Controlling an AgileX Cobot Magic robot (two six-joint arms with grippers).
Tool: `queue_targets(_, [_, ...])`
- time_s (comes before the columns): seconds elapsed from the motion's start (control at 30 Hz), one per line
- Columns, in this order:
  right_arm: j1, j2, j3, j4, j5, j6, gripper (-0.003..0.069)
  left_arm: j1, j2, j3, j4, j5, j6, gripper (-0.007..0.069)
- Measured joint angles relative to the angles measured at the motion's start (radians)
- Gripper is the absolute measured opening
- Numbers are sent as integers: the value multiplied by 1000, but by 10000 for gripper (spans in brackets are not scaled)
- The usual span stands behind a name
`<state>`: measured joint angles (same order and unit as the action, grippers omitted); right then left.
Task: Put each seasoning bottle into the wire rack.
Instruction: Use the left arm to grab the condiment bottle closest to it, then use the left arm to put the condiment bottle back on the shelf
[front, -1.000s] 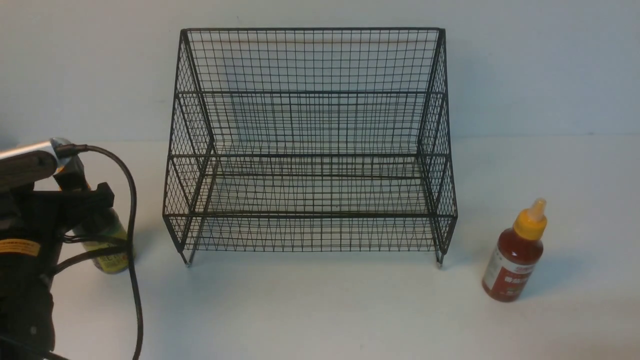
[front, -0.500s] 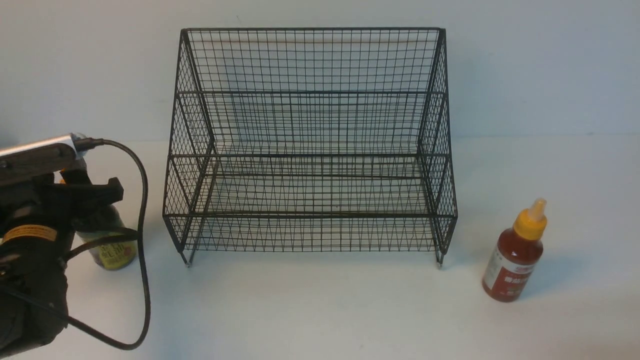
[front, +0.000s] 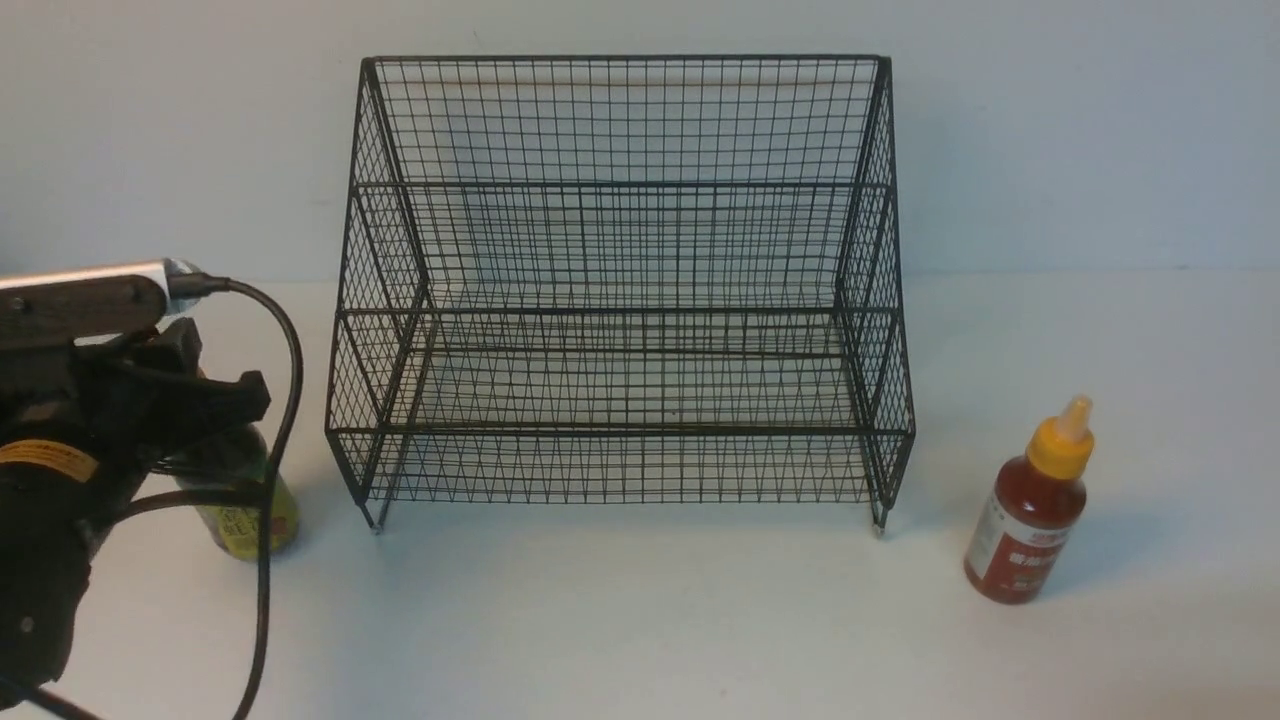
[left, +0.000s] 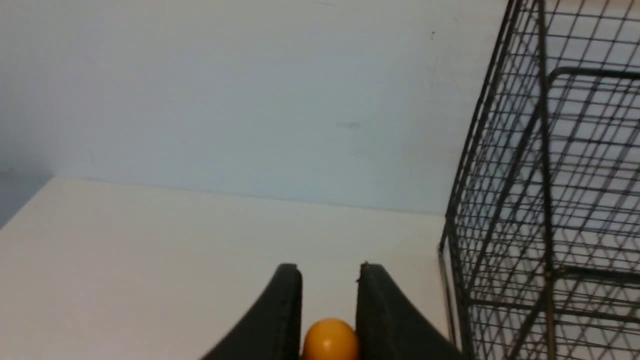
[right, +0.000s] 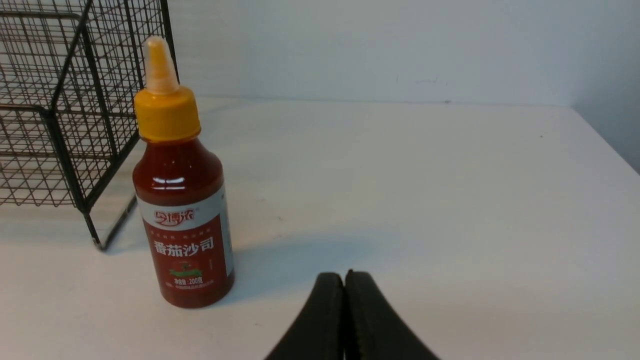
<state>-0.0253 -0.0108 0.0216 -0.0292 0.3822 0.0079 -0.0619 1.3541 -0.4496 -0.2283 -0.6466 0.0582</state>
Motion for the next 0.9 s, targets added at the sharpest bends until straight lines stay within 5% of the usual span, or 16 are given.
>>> queue_targets(0.27, [0,0,0,0,0,0,-15,0,-229,-1,6,111,93,124])
queue_targets(0.53, [0,0,0,0,0,0,-15,-37,-363,-154,126,343,30,124])
queue_targets(0.9, [0,0,0,0,0,0,-15,-211,-264,-191,196,309,-58,122])
